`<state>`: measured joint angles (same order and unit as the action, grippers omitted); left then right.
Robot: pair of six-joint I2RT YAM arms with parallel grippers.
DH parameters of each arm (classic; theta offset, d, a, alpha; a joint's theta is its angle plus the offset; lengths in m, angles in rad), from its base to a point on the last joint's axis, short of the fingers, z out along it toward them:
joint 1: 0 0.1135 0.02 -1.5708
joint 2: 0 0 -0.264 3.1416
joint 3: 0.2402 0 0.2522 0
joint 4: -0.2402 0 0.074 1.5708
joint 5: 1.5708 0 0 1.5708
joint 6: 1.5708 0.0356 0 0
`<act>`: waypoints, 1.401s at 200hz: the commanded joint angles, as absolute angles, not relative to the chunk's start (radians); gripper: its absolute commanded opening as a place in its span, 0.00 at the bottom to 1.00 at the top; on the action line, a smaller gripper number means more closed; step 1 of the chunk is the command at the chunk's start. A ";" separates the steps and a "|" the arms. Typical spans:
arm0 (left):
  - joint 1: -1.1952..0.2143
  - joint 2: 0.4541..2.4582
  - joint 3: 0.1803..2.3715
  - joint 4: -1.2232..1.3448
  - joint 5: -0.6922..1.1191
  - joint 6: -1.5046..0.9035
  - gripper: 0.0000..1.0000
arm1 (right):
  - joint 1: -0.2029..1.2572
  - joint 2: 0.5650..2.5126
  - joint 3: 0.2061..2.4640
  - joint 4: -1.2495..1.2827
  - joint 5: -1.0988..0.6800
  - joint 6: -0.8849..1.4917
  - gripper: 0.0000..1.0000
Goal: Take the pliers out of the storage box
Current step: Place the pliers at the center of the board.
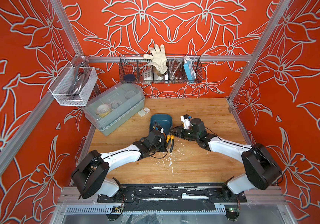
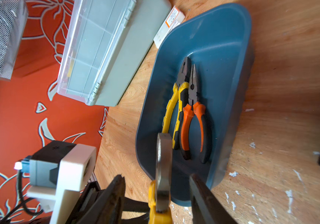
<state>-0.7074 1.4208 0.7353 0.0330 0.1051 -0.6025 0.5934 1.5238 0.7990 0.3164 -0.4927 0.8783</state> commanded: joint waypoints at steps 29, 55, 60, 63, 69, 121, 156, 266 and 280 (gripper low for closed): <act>-0.714 1.399 0.764 0.089 0.109 -0.597 0.00 | 0.624 1.573 0.830 0.324 -0.470 0.874 0.52; -0.713 1.396 0.765 0.083 0.103 -0.595 0.00 | 0.631 1.578 0.813 0.345 -0.471 0.882 0.47; -0.713 1.396 0.765 0.083 0.103 -0.595 0.00 | 0.631 1.577 0.811 0.347 -0.471 0.882 0.47; -0.714 1.396 0.765 0.083 0.103 -0.595 0.00 | 0.631 1.576 0.810 0.348 -0.471 0.883 0.47; -0.713 1.395 0.765 0.083 0.103 -0.596 0.00 | 0.631 1.576 0.809 0.348 -0.471 0.882 0.46; -0.713 1.394 0.767 0.078 0.097 -0.592 0.00 | 0.630 1.576 0.811 0.337 -0.479 0.871 0.41; -0.714 1.388 0.767 0.073 0.088 -0.589 0.00 | 0.631 1.578 0.808 0.327 -0.491 0.864 0.41; -0.714 1.394 0.769 0.079 0.103 -0.580 0.00 | 0.630 1.585 0.838 0.244 -0.478 0.825 0.05; -0.714 1.394 0.767 0.082 0.103 -0.580 0.00 | 0.630 1.584 0.843 0.236 -0.479 0.824 0.00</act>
